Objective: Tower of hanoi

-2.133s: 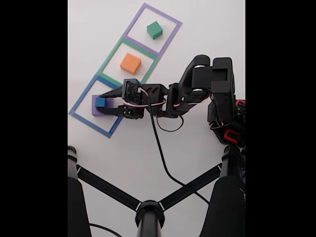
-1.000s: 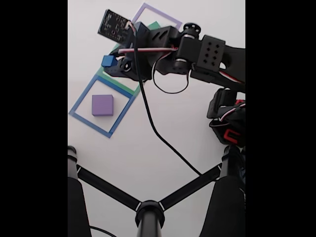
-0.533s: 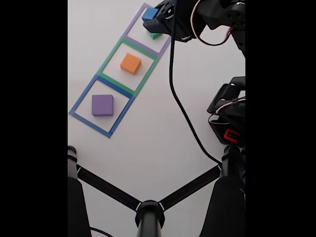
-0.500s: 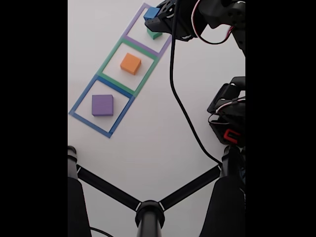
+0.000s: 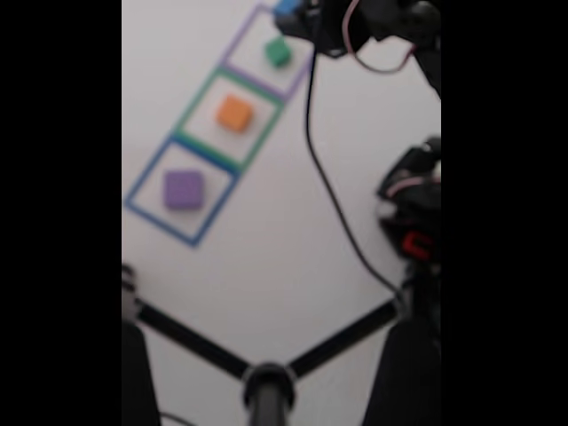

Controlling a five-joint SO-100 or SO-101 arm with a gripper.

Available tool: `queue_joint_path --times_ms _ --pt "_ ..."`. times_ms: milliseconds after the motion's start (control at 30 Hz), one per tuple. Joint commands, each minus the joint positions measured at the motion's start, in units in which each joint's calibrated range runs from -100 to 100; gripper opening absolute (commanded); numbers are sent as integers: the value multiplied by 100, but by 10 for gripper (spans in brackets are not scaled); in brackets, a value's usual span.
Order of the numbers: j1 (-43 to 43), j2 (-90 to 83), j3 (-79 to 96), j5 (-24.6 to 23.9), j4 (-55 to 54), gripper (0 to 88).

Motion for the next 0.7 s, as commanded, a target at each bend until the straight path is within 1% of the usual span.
queue_joint_path --times_ms 0,133,200,300,433,667 --pt "280 -385 1234 0 -1197 29" --pt "387 -289 2051 0 -2144 29" --pt "433 -225 2533 0 -2824 29" --pt "562 -121 3469 0 -4167 29" --pt "715 224 4359 0 -5624 30" --pt "791 1153 5132 0 -7575 34"
